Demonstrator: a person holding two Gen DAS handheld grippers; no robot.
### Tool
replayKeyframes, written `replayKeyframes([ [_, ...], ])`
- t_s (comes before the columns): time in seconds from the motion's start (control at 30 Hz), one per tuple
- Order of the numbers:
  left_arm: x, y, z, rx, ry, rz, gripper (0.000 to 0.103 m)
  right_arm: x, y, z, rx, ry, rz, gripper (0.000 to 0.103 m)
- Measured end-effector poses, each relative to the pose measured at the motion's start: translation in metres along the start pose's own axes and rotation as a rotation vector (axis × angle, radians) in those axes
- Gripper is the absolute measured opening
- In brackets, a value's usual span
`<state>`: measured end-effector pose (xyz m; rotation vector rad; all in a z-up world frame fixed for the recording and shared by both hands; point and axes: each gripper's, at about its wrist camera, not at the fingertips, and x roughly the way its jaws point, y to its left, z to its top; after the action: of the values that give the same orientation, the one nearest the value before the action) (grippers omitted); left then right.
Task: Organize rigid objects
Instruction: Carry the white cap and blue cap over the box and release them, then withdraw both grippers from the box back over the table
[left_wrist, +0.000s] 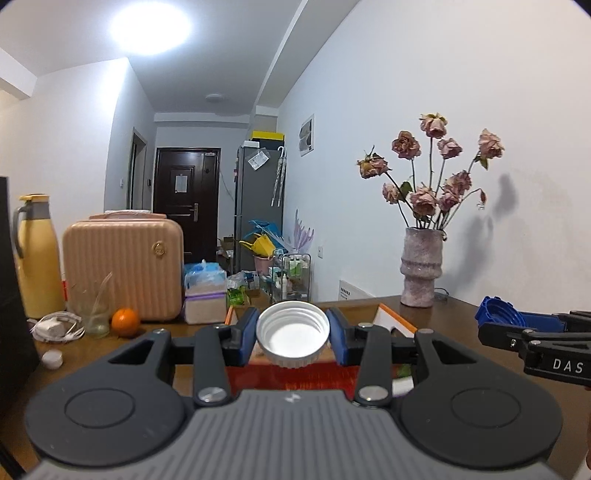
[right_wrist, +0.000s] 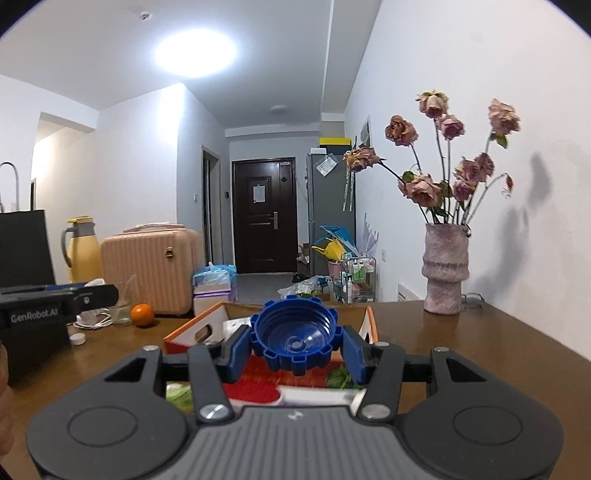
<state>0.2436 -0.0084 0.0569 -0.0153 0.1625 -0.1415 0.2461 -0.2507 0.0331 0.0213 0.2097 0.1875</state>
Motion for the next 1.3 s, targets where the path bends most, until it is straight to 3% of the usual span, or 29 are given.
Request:
replayKeyframes([
  [0.17,0.062,0.002,0.031,0.017,0.004,-0.001,0.041,0.066,-0.020,0.033,0.019,0.035,0.036,0.051],
  [0.33,0.144,0.009,0.061,-0.014,0.097,-0.025,0.041,0.142,-0.042,0.066,0.044,0.120,0.086,0.051],
  [0.43,0.206,0.010,0.070,-0.031,0.200,-0.058,0.041,0.195,-0.059,0.082,0.072,0.196,0.111,0.051],
  [0.57,0.289,0.011,0.068,-0.028,0.376,-0.069,0.041,0.274,-0.074,0.093,0.085,0.368,0.105,0.051],
  [0.77,0.408,0.000,0.042,0.038,0.676,-0.036,0.041,0.385,-0.080,0.072,0.086,0.640,0.028,0.051],
  [0.83,0.439,0.001,0.028,0.013,0.768,-0.018,0.041,0.408,-0.077,0.059,0.076,0.705,0.004,0.051],
  [0.9,0.460,0.003,0.015,-0.008,0.840,-0.009,0.041,0.429,-0.074,0.045,0.063,0.772,-0.014,0.051],
  [0.97,0.469,0.001,0.012,0.013,0.827,0.017,0.041,0.444,-0.074,0.036,0.087,0.811,-0.007,0.052],
  [1.07,0.477,-0.003,0.013,0.009,0.857,-0.021,0.042,0.450,-0.078,0.035,0.139,0.811,0.002,0.053],
  [1.27,0.476,0.004,0.013,-0.006,0.887,-0.015,0.044,0.440,-0.083,0.042,0.139,0.800,-0.014,0.054],
  [1.3,0.474,0.006,0.015,-0.010,0.888,-0.016,0.048,0.437,-0.083,0.046,0.131,0.796,-0.015,0.055],
])
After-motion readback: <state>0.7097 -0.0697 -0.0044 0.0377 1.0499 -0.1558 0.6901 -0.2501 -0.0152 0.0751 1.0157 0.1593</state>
